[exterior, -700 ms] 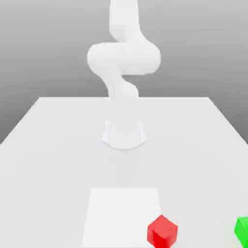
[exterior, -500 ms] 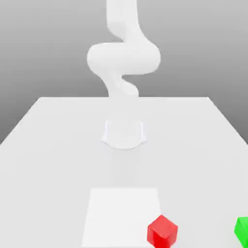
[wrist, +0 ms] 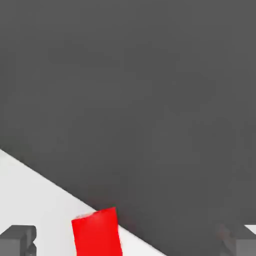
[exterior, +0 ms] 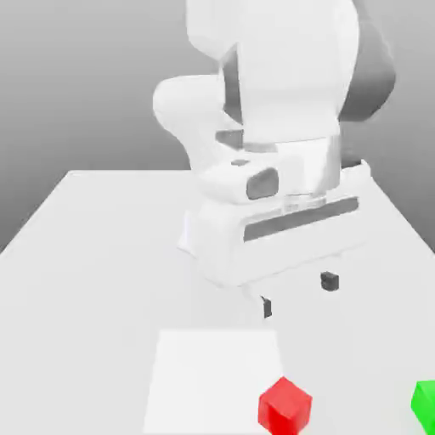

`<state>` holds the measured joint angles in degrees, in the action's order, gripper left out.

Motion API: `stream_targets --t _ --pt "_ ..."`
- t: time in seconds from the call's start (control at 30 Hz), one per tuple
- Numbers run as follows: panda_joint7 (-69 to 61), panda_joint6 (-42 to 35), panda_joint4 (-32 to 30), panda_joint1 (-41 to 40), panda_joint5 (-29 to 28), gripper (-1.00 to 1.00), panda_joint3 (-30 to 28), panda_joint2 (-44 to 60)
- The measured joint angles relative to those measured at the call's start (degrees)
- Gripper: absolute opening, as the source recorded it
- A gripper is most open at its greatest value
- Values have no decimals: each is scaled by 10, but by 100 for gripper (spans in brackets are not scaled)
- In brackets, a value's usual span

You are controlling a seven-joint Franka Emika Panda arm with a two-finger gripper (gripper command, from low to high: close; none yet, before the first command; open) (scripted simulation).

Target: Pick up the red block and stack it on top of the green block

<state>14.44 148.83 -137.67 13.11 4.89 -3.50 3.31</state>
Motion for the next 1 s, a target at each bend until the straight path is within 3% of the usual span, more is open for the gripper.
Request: stream_targets --t 0.3,0.33,0.57,0.73,1.0 --pt "-45 106 -1 4 -22 0 9 184" --pt "-47 118 2 3 -20 -100 11 198" --pt "-46 117 2 2 -21 -100 11 198" --pt "-44 42 -6 10 -34 -100 11 115" --pt "-144 -26 113 107 -96 -100 112 168"
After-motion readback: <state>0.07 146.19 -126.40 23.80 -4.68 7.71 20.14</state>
